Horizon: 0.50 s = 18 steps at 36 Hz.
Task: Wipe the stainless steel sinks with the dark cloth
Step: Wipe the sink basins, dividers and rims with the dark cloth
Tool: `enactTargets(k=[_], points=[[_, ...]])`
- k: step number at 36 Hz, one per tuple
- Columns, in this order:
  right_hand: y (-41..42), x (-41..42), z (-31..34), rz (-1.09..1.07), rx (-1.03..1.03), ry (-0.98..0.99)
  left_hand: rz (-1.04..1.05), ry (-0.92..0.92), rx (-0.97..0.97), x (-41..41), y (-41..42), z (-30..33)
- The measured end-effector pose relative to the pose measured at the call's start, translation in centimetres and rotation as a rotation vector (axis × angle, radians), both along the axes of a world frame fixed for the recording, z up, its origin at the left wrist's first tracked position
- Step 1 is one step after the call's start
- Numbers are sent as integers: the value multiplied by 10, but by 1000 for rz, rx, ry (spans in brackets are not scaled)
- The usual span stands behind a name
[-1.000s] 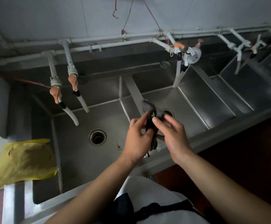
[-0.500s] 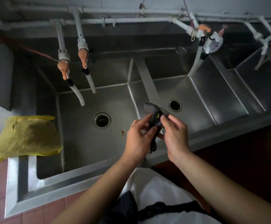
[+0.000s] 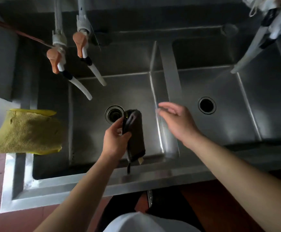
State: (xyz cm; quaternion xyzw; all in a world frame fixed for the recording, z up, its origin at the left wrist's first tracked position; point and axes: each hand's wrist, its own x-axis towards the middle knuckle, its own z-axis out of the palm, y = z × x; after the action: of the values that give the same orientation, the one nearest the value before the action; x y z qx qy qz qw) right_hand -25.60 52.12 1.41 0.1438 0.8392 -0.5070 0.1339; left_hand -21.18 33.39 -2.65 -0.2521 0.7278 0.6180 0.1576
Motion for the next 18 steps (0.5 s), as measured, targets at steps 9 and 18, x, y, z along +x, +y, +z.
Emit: enactTargets(k=[9, 18], points=[[43, -139, -100, 535, 885, 162, -174, -189, -461, -69, -21, -120], [45, -161, -141, 444, 823, 302, -326, -23, -944, -193, -29, -191]])
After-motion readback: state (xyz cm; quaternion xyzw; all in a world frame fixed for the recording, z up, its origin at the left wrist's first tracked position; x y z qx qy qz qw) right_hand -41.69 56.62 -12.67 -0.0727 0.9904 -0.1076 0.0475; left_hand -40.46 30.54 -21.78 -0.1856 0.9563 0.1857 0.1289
